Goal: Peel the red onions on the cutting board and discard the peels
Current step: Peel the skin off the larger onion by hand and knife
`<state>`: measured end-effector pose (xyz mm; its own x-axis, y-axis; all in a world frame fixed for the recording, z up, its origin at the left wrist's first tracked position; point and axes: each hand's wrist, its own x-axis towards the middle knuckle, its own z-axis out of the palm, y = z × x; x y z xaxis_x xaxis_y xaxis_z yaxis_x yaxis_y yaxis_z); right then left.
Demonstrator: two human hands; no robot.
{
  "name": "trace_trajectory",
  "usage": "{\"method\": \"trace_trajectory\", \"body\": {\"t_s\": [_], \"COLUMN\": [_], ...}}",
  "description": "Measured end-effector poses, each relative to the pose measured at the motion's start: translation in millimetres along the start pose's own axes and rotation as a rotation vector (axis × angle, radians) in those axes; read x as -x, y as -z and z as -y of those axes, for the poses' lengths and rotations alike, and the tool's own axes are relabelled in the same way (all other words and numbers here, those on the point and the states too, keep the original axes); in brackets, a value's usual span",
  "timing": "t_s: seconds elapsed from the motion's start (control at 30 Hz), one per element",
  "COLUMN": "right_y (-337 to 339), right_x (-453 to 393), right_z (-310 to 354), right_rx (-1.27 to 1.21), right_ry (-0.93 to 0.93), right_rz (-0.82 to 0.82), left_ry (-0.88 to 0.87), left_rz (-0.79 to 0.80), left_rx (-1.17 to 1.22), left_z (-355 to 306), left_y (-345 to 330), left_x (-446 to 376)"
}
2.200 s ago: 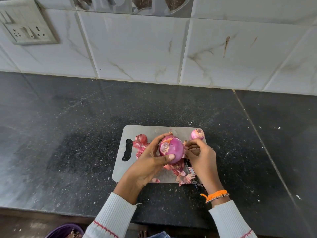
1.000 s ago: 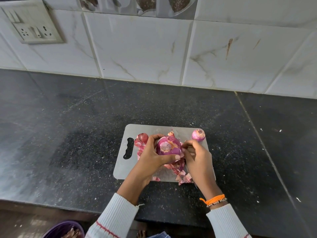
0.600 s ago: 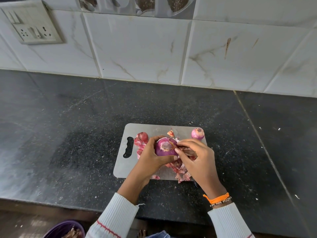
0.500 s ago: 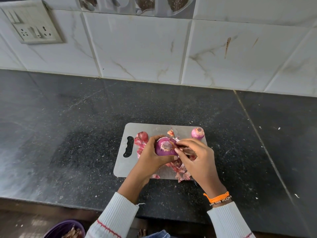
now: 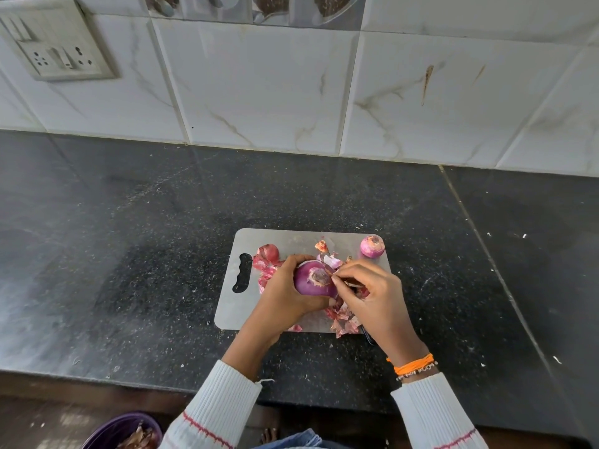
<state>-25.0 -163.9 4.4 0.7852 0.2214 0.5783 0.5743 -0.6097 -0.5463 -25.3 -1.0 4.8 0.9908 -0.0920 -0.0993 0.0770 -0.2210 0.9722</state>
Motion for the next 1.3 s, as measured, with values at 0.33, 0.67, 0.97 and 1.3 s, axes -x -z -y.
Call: {"method": "trace_trajectory", "body": {"t_s": [0.33,0.67,0.97,1.3], "right_y": [-2.2,-9.2,-12.4,-4.4], "right_x": [1.0,0.0,-0.7,-4.8], "right_z": [-0.2,-2.8,-1.8,-8.6], "right_rx": [-0.088,-0.067,-0.103,-0.138], "right_ry": [-0.021,-0.037,-0.130,-0.073], "right_rz": [-0.020,-0.064,-0.060,0.017], "left_ry": [0.028,0.193,0.210,0.184], "left_rz": [0.001,0.078,0.088,0.071], "left_rx": [0.027,0.252,0.273,0.164], "left_z": [2.2,1.2,3.8,5.7], "left_y": [-1.5,-1.9,-3.8,-0.3], "left_x": [-1.4,-0.7,-5.3,-8.4]}}
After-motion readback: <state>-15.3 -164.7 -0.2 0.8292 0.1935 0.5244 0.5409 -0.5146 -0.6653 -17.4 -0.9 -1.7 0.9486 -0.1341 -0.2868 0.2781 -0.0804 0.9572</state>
